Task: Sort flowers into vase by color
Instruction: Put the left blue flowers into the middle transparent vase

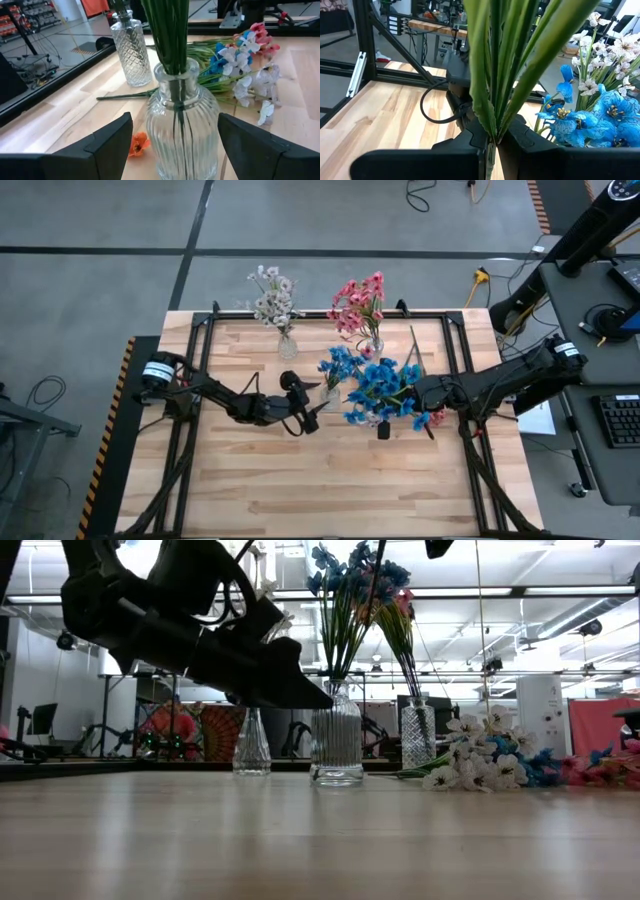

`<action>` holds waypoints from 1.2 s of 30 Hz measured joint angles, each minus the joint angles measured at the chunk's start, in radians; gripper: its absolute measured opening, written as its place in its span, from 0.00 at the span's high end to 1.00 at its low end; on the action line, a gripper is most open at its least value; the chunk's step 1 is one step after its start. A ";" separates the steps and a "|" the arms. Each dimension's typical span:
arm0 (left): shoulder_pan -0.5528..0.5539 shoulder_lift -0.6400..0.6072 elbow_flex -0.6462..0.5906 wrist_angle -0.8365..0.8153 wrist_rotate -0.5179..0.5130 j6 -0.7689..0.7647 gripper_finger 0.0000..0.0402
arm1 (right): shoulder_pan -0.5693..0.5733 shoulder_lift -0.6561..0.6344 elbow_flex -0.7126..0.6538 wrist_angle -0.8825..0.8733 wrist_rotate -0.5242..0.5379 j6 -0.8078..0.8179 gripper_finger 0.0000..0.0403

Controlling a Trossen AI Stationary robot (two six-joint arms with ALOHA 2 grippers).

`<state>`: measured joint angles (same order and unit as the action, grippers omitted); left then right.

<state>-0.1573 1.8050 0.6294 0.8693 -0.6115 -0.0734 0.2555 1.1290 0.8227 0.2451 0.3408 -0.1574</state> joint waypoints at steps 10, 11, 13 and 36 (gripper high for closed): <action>-0.007 0.000 -0.004 -0.001 0.017 -0.004 0.32 | -0.001 0.000 -0.001 0.000 0.000 -0.012 0.96; -0.007 0.000 -0.004 -0.008 0.017 -0.012 0.32 | -0.001 0.000 -0.001 0.000 0.000 -0.012 0.96; -0.007 0.000 -0.004 -0.021 0.018 -0.018 0.31 | -0.001 0.000 -0.001 0.000 0.000 -0.012 0.96; -0.006 0.123 -0.025 0.230 0.009 0.011 0.12 | -0.001 0.000 -0.006 -0.001 0.000 -0.028 0.96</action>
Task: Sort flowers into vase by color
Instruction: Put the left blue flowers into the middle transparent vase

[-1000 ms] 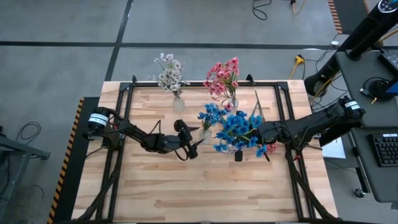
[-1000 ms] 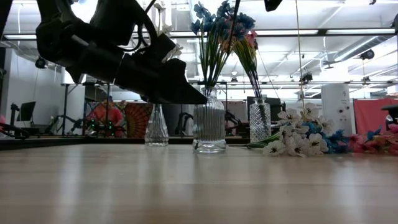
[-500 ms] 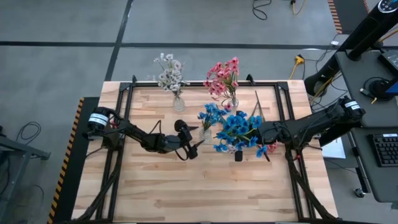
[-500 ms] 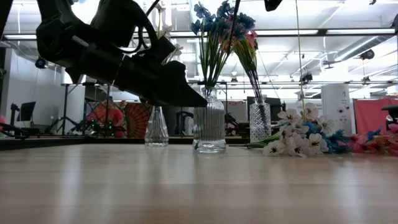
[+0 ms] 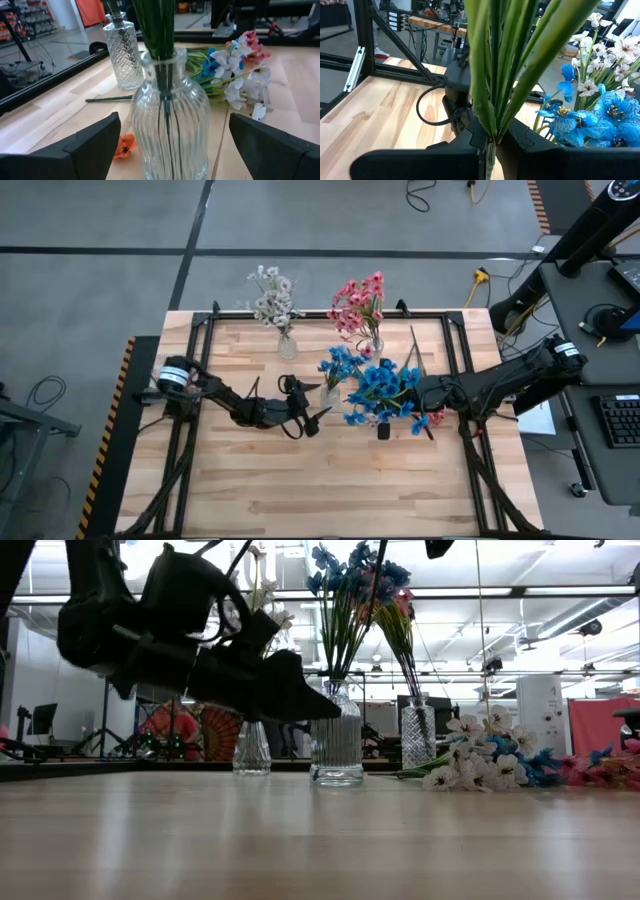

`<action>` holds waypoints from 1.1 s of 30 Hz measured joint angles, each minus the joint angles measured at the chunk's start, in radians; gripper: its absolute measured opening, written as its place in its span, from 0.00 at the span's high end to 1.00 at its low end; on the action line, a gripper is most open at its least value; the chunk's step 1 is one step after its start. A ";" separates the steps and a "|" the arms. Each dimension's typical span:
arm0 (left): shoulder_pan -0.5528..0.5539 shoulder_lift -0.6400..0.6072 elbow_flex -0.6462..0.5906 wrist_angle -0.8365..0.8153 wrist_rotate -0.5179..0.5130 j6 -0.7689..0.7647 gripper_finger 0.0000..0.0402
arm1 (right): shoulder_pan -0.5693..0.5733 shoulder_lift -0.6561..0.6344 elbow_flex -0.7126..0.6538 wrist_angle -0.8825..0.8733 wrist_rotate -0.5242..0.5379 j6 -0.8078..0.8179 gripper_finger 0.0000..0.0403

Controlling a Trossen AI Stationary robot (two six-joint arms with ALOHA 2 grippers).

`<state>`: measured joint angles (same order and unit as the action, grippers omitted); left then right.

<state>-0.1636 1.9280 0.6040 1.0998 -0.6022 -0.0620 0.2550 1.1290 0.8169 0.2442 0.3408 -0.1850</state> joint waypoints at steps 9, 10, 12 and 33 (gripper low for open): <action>0.022 0.098 -0.032 0.210 0.058 -0.002 0.12 | 0.000 0.000 -0.004 0.001 0.000 -0.018 0.96; 0.029 0.106 -0.032 0.224 0.075 -0.005 0.12 | 0.000 0.000 -0.005 0.001 0.000 -0.018 0.96; 0.042 0.117 -0.032 0.244 0.096 -0.010 0.12 | 0.000 0.000 -0.007 0.001 -0.001 -0.017 0.96; 0.071 0.155 -0.004 0.273 0.151 -0.018 0.19 | 0.000 0.001 -0.019 0.007 0.000 -0.025 0.96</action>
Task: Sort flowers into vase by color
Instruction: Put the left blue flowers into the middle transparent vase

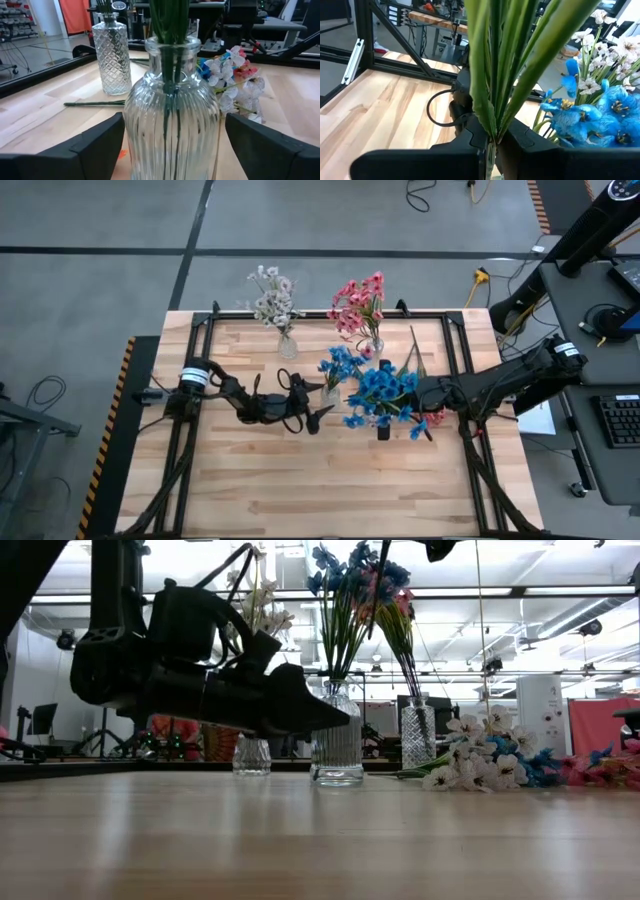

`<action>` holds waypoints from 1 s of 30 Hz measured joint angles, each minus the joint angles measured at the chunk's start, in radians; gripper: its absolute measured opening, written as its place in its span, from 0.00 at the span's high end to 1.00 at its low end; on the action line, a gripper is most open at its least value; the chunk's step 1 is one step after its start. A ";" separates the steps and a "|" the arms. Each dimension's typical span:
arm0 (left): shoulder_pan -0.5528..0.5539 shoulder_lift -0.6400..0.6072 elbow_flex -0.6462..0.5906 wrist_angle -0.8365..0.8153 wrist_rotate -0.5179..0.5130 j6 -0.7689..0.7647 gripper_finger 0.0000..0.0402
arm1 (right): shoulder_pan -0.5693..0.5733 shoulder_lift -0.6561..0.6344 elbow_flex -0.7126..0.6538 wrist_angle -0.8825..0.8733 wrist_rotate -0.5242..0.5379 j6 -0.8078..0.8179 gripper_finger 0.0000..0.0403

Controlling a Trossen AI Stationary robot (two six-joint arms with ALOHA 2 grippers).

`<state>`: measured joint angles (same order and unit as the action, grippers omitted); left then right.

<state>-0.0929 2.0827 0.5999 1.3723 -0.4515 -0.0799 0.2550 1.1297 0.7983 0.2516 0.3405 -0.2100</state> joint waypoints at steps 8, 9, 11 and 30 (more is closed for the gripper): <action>0.003 0.000 0.000 -0.003 -0.002 -0.008 0.24 | 0.000 0.000 -0.005 0.002 -0.003 0.013 0.96; 0.003 0.000 0.000 -0.003 -0.002 -0.008 0.25 | 0.000 0.000 -0.006 0.013 -0.004 0.015 0.96; 0.003 0.000 0.000 -0.003 -0.002 -0.008 0.27 | 0.000 0.000 -0.009 0.032 -0.015 0.016 0.96; 0.003 0.000 -0.004 -0.002 -0.002 -0.012 0.33 | -0.074 0.168 -0.009 0.215 0.002 -0.023 0.96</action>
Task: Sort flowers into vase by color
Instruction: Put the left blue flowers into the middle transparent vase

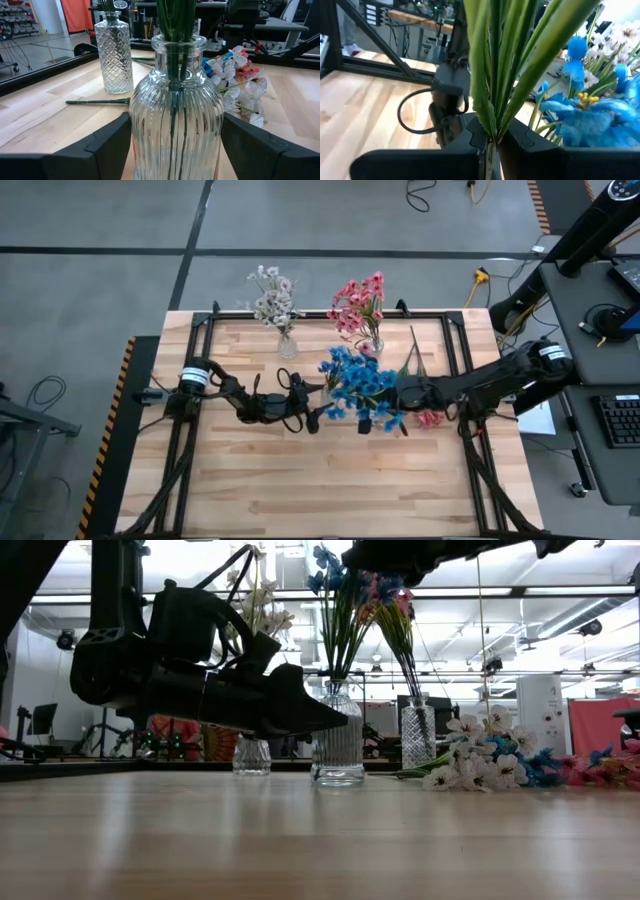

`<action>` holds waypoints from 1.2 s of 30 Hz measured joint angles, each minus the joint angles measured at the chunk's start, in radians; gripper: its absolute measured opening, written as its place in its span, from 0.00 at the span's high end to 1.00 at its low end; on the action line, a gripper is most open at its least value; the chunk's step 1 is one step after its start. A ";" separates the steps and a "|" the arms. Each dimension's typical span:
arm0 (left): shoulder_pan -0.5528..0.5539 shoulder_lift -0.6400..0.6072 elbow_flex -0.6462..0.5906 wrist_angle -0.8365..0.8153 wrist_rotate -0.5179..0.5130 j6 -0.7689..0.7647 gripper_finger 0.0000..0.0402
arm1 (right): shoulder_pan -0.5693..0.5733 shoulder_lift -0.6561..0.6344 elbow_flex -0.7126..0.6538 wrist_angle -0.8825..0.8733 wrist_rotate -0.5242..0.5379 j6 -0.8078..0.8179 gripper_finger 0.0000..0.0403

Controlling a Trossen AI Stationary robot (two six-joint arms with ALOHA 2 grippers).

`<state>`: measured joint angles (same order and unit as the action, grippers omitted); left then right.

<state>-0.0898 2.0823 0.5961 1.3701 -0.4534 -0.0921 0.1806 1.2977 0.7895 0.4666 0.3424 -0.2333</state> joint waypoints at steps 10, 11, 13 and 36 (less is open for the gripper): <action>0.000 0.000 -0.001 -0.001 0.000 0.000 0.33 | -0.005 0.049 0.001 0.047 0.062 -0.067 0.96; 0.000 0.000 -0.001 -0.001 0.000 0.000 0.33 | -0.005 0.049 0.001 0.047 0.069 -0.070 0.96; 0.000 -0.001 -0.001 -0.001 0.000 0.000 0.33 | -0.005 0.052 0.001 0.048 0.077 -0.076 0.96; 0.000 -0.001 -0.002 -0.001 0.000 0.000 0.33 | -0.018 0.075 0.001 0.046 0.077 -0.053 0.96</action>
<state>-0.0902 2.0815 0.5945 1.3688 -0.4534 -0.0925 0.1627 1.3731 0.7906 0.5125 0.4198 -0.2864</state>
